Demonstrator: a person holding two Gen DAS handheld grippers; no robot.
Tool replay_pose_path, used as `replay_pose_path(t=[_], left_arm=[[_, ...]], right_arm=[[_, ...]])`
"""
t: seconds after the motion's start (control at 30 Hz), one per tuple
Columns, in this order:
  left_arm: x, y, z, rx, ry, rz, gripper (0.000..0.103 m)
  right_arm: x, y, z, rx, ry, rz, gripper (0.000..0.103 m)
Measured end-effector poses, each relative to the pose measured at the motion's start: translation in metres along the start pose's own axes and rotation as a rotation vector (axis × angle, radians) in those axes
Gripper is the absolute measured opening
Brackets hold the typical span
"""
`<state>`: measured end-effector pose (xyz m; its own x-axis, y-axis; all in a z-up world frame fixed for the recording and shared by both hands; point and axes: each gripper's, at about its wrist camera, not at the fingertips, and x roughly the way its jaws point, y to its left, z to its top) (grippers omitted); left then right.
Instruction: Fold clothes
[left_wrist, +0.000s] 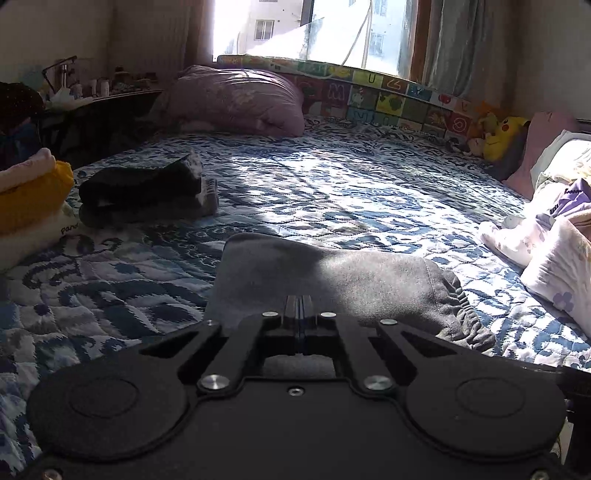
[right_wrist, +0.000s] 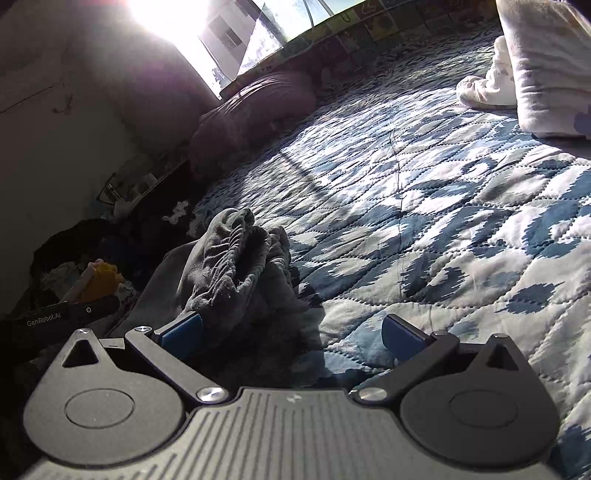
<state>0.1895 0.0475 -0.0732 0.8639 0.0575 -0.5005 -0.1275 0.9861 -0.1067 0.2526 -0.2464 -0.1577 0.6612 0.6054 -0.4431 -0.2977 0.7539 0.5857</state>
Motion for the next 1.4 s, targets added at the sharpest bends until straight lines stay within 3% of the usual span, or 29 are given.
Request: replay_pose_path(t=[0.07, 0.1, 0.13, 0.17, 0.2, 0.43, 0.7, 0.8, 0.97, 1.03, 1.07, 1.13, 1.17, 1.23, 1.4], left_arm=[[-0.003, 0.0, 0.002, 0.018, 0.009, -0.057, 0.0], [-0.003, -0.004, 0.001, 0.029, 0.02, -0.069, 0.022], [-0.002, -0.008, 0.0, 0.045, 0.026, -0.072, 0.075], [-0.002, -0.013, -0.002, 0.057, 0.016, -0.073, 0.093], [-0.002, -0.017, -0.003, 0.063, 0.006, -0.075, 0.097], [0.018, -0.034, -0.004, 0.06, 0.029, -0.057, 0.096], [0.04, -0.053, -0.001, 0.114, 0.067, -0.094, 0.096], [0.038, -0.07, -0.004, 0.129, 0.064, -0.154, 0.096], [0.049, -0.102, -0.02, 0.237, 0.104, -0.161, 0.094], [0.054, -0.107, -0.024, 0.252, 0.105, -0.139, 0.069], [0.057, -0.109, -0.026, 0.257, 0.105, -0.127, 0.067], [0.056, -0.108, -0.026, 0.252, 0.093, -0.118, 0.047], [0.053, -0.106, -0.025, 0.249, 0.084, -0.126, 0.043], [0.046, -0.103, -0.021, 0.247, 0.059, -0.134, 0.024], [0.025, -0.079, -0.008, 0.171, -0.007, -0.091, 0.015]], right_arm=[[0.001, 0.001, -0.001, 0.003, 0.0, 0.0, 0.103], [0.001, 0.001, -0.001, 0.003, -0.001, 0.0, 0.103], [0.001, 0.002, -0.001, 0.002, -0.001, 0.0, 0.103], [0.001, 0.002, -0.001, 0.002, -0.003, 0.001, 0.103], [0.001, 0.002, -0.001, 0.001, -0.004, 0.001, 0.103], [-0.005, -0.006, -0.001, 0.048, -0.051, 0.016, 0.103], [0.001, -0.009, 0.003, 0.031, -0.013, -0.015, 0.103], [-0.007, -0.022, 0.008, 0.104, -0.056, -0.048, 0.103], [-0.014, -0.049, 0.014, 0.222, -0.086, -0.049, 0.103], [-0.011, -0.046, 0.012, 0.201, -0.072, -0.053, 0.103], [-0.009, -0.044, 0.011, 0.185, -0.062, -0.055, 0.103], [-0.006, -0.039, 0.009, 0.162, -0.045, -0.052, 0.103], [-0.004, -0.037, 0.009, 0.154, -0.037, -0.048, 0.103], [-0.002, -0.034, 0.008, 0.142, -0.022, -0.041, 0.103], [-0.001, -0.032, 0.007, 0.131, -0.006, -0.037, 0.103]])
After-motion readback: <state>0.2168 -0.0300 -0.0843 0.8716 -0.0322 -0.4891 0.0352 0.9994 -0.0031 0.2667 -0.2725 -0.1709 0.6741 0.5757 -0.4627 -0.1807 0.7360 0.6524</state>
